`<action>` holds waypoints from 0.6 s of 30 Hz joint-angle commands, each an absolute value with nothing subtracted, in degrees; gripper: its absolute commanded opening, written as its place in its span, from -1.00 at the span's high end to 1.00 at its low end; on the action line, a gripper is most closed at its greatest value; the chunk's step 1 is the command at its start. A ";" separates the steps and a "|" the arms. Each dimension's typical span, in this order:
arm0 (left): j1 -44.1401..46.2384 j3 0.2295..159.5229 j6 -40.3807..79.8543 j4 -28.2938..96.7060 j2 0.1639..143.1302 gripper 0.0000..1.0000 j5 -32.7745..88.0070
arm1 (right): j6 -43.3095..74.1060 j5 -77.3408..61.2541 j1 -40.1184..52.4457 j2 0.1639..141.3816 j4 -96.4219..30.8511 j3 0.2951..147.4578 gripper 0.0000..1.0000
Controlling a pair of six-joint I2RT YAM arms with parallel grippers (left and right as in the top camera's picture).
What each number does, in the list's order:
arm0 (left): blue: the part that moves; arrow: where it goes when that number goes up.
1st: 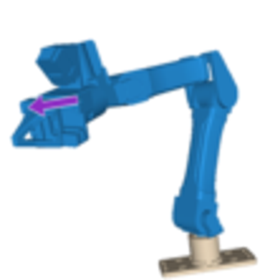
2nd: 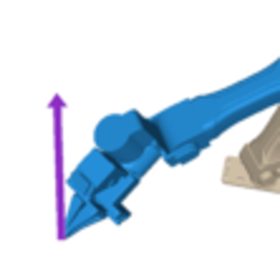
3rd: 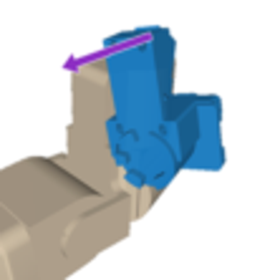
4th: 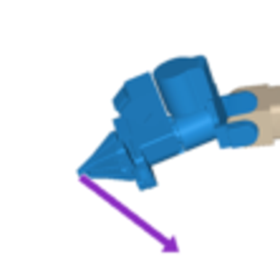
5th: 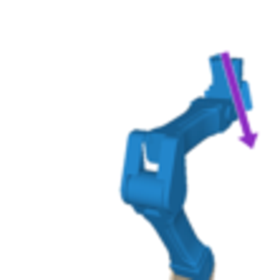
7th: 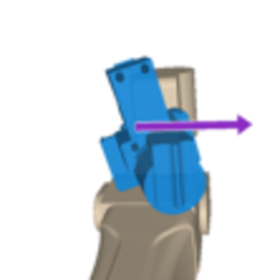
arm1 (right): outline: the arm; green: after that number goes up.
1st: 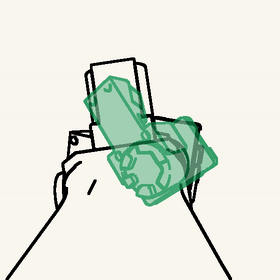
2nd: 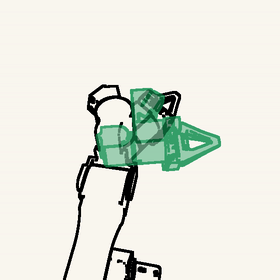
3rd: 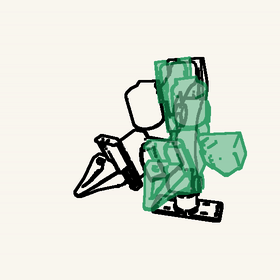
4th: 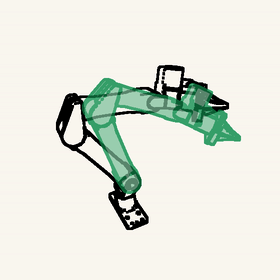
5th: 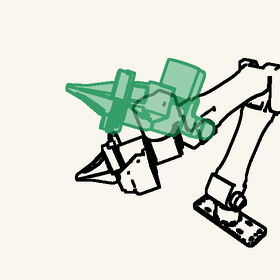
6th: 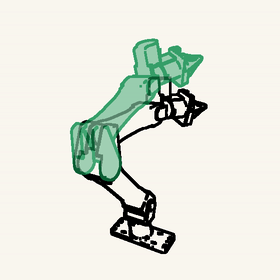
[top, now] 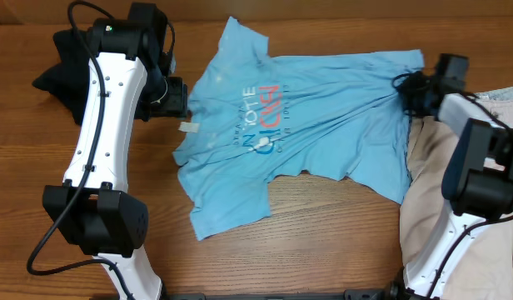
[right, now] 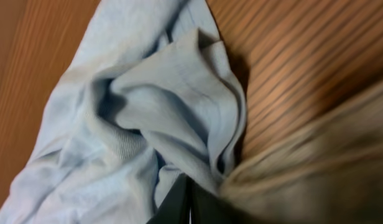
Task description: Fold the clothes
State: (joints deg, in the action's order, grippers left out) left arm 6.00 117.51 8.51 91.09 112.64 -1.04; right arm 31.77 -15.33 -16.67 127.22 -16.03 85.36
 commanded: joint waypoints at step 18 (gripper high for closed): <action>8.32 82.39 1.43 47.86 112.81 0.92 15.55 | 15.77 -36.14 -13.08 110.61 -55.81 101.34 0.81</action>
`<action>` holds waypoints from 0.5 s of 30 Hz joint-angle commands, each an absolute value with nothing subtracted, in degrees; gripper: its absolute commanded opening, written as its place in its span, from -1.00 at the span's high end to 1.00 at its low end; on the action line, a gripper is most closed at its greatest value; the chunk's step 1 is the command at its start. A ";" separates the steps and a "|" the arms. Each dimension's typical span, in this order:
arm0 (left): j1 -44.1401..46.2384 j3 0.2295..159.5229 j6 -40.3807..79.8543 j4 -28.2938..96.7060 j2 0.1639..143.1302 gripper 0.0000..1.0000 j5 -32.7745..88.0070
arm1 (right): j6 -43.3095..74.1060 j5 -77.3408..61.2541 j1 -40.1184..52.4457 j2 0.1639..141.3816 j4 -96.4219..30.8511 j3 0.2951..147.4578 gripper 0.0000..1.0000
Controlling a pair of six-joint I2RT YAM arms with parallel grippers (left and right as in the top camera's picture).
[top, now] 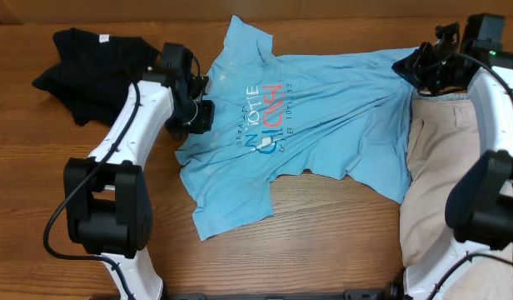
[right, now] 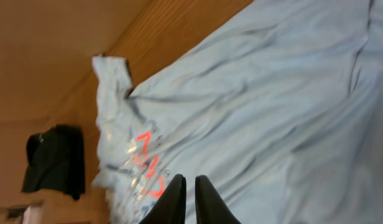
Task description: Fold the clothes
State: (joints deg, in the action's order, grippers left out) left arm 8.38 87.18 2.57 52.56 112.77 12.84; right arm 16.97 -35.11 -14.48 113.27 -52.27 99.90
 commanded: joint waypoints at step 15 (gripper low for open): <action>5.30 61.82 14.13 16.53 112.84 0.90 -5.04 | 10.61 -16.51 2.15 110.72 -74.70 99.81 0.80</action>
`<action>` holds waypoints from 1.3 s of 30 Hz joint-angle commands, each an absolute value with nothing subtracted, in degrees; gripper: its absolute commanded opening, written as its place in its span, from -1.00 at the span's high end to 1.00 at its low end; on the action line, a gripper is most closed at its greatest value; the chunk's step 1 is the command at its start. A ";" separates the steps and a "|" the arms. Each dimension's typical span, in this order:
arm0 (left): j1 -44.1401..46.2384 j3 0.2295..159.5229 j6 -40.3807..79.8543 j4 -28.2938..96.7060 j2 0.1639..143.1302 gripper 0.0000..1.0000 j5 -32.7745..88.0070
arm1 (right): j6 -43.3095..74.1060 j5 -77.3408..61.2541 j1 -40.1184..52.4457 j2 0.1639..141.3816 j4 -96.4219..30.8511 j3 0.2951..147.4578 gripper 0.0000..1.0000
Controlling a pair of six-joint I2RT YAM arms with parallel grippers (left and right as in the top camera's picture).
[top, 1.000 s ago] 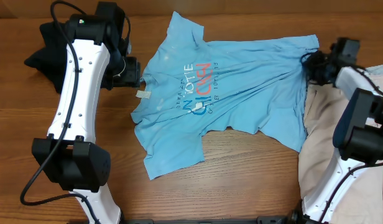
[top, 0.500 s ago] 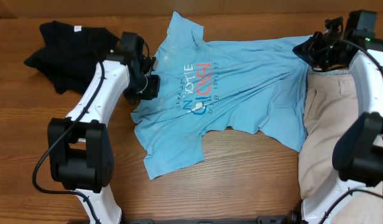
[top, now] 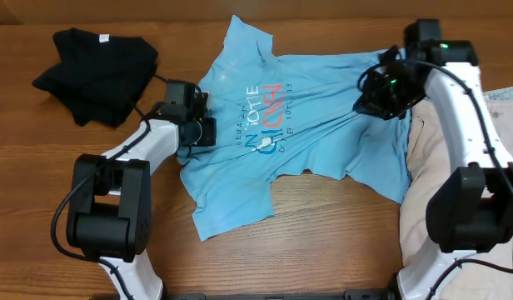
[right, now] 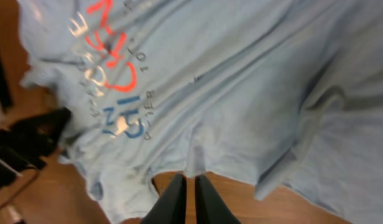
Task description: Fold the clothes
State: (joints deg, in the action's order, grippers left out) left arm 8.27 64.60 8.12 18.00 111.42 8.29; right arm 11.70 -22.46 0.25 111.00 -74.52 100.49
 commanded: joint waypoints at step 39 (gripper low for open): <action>11.03 78.63 -0.16 26.52 127.02 0.92 18.26 | 7.27 -17.61 5.89 95.94 -67.77 77.76 0.67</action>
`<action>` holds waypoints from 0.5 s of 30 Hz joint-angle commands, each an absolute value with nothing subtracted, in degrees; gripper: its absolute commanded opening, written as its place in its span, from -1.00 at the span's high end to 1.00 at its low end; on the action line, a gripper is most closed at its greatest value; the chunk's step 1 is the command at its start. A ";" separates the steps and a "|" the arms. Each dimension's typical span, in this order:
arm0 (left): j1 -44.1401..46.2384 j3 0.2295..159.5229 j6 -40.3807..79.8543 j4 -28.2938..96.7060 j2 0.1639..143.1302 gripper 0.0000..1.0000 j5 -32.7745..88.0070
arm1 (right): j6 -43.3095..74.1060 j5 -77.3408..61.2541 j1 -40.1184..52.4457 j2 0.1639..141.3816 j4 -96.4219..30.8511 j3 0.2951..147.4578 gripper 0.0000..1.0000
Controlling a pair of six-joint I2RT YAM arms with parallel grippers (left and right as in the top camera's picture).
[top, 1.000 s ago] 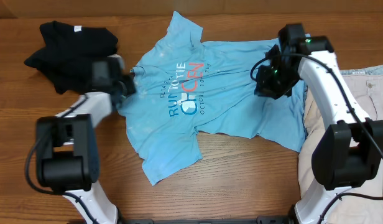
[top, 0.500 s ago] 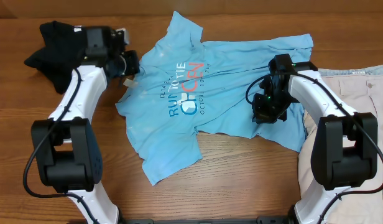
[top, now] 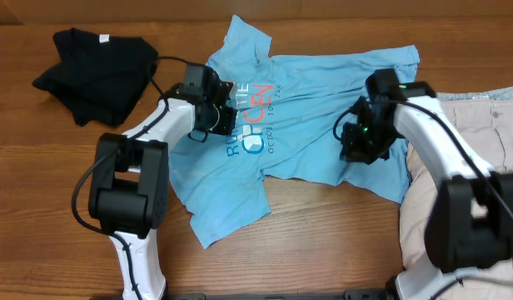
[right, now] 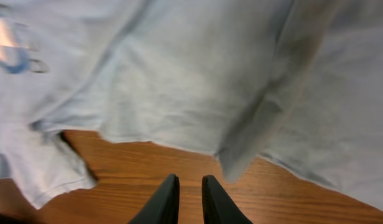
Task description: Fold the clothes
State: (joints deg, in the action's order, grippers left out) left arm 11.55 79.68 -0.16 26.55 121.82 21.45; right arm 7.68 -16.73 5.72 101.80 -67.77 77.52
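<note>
A light blue T-shirt (top: 323,108) with a red and blue print lies spread across the middle of the wooden table. My left gripper (top: 213,117) rests on the shirt beside the print, near the collar; whether it grips cloth cannot be told from above. My right gripper (top: 359,143) hovers over the shirt's lower right part. In the right wrist view its fingertips (right: 168,199) stand a narrow gap apart with nothing between them, over bare wood just below the shirt's hem (right: 235,158).
A black garment (top: 94,71) lies bunched at the back left. A beige garment (top: 469,192) covers the right side of the table, partly under the shirt's edge. Bare wood (top: 323,242) shows along the front.
My right gripper has moved from above the shirt's right middle to its lower hem, its fingers slightly wider apart. My left gripper now lies farther onto the shirt, whose print has shifted left.
At first my right gripper was shut on the shirt's far right corner and my left stood at the collar. Then the right was off the cloth, above the back right corner. It was later over the shirt's middle and is now at the hem, while my left has reached the print.
</note>
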 commanded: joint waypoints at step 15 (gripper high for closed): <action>0.45 94.08 2.83 25.80 130.76 0.92 17.76 | 14.52 -10.20 5.89 94.04 -67.99 77.19 0.61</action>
